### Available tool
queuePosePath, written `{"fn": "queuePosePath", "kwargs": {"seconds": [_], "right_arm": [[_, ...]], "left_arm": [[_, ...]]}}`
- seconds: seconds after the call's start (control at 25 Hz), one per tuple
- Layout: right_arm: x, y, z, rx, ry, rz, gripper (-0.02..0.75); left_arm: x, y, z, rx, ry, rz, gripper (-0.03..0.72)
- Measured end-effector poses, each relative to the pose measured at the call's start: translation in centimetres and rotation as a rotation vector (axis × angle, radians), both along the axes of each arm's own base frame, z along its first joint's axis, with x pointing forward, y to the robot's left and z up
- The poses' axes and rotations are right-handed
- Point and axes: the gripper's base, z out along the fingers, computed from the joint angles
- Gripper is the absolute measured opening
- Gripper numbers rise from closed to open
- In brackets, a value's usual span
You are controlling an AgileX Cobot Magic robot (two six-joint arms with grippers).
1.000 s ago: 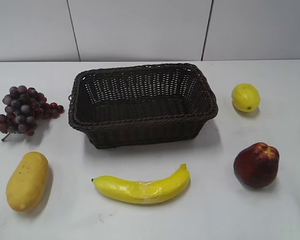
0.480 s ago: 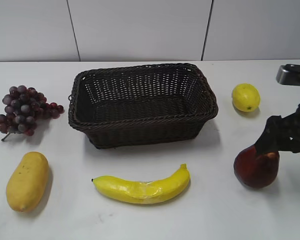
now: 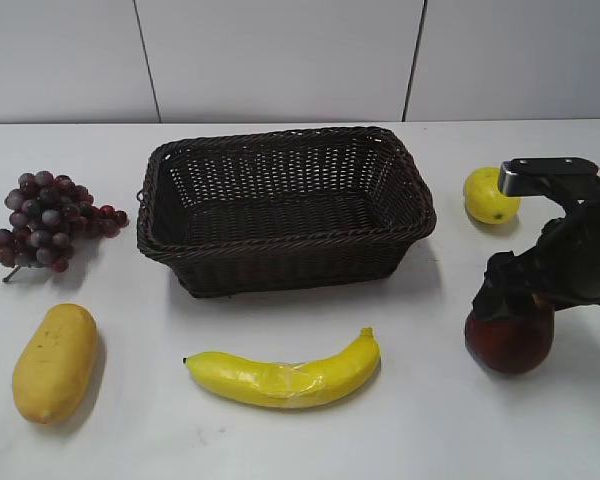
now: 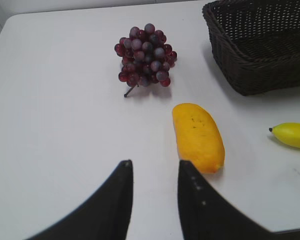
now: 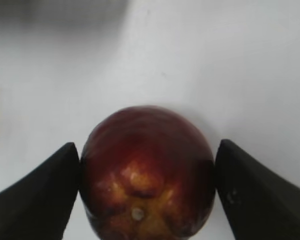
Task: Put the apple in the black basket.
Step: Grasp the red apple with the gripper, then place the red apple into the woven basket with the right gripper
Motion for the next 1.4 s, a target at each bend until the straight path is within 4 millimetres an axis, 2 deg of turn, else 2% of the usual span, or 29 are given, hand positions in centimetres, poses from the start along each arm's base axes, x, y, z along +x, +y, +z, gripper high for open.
{"fn": "queuePosePath", "kwargs": {"seconds": [0.2,0.4,0.56,0.92,1.0,1.12,1.24,1.4], "right_arm": [[0.3,0.1,0.0,0.003,0.005,0.001,0.588],[0.6,0.4,1.1,0.006,0.055,0.039,0.584],[1.4,0.6,4.7,0.014,0.009,0.08,0.584],[4.0,1.7,15.1,0.089,-0.222,0.12,0.583],[4.7,2.7,16.9,0.1,-0.271,0.148,0.583],[5.8,5.4,18.1,0.114,-0.31,0.218,0.583],[7.2,8.7,17.7,0.109,-0.316,0.303,0.58],[9.5,12.5,15.1,0.081,-0.295,0.379,0.58]], "left_arm": [[0.0,0.0,0.0,0.0,0.0,0.0,0.235],[0.0,0.0,0.0,0.0,0.0,0.0,0.235],[0.0,0.0,0.0,0.0,0.0,0.0,0.235],[0.0,0.0,0.0,0.0,0.0,0.0,0.235],[0.0,0.0,0.0,0.0,0.0,0.0,0.235],[0.0,0.0,0.0,0.0,0.0,0.0,0.235],[0.0,0.0,0.0,0.0,0.0,0.0,0.235],[0.0,0.0,0.0,0.0,0.0,0.0,0.235]]}}
